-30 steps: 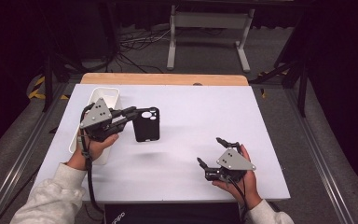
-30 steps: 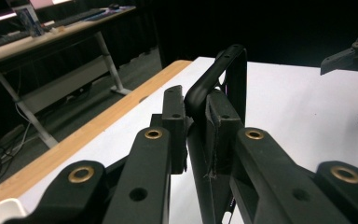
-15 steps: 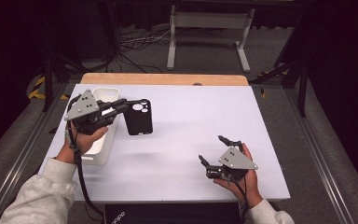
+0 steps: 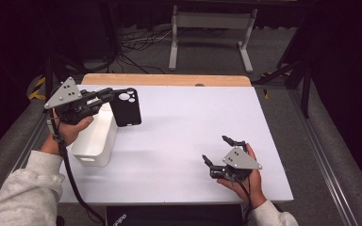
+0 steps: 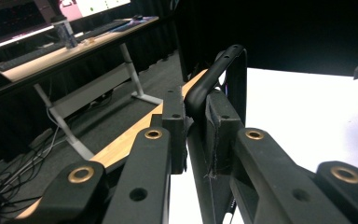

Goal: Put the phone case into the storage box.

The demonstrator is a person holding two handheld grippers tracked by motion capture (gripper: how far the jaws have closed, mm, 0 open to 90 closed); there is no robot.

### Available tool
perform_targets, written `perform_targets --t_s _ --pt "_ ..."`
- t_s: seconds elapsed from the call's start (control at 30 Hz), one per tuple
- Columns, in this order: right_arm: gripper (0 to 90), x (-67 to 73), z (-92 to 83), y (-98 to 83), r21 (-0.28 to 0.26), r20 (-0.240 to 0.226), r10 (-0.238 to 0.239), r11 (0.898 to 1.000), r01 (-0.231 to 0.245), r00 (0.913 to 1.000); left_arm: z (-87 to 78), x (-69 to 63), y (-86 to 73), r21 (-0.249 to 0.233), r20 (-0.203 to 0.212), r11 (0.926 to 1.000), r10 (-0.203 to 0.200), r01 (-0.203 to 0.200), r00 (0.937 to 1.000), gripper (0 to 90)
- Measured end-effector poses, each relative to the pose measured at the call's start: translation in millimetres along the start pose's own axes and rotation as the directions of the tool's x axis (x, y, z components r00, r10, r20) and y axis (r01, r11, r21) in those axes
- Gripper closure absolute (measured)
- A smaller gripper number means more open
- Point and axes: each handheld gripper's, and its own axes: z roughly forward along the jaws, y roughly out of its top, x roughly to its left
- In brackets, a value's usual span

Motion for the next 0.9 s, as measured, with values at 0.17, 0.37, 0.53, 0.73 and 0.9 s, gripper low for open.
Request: perform_targets --t_s 0.17,0.37,0.53,0.73,0.9 --pt "12.4 1.1 0.8 0.7 -0.003 0.000 -0.001 1.000 0.001 1.0000 -3.7 7.6 2.0 -0.008 -0.013 1.0000 0.005 -0.005 0.9999 80.8" --pt "12.4 1.0 2.2 -0.1 0.004 -0.002 -0.007 1.000 0.007 1.0000 -9.5 18.8 3.6 -0.011 -0.036 0.9999 0.007 -0.008 0.9993 80.8" --pt "12.4 0.1 2.4 -0.8 0.003 0.000 -0.001 1.000 0.001 1.0000 -12.9 28.8 3.5 -0.021 -0.053 0.9998 0.002 -0.003 0.9986 80.9" --pt "12.4 0.3 3.2 -1.2 0.007 0.000 -0.001 1.000 0.001 1.0000 -15.9 41.7 2.2 -0.019 -0.079 0.9998 -0.005 0.004 0.9969 80.9" --pt "12.4 -0.5 3.5 -1.8 0.009 0.000 -0.001 1.000 0.001 1.0000 -18.4 53.5 -1.2 -0.016 -0.103 0.9997 -0.017 0.016 0.9945 80.9"
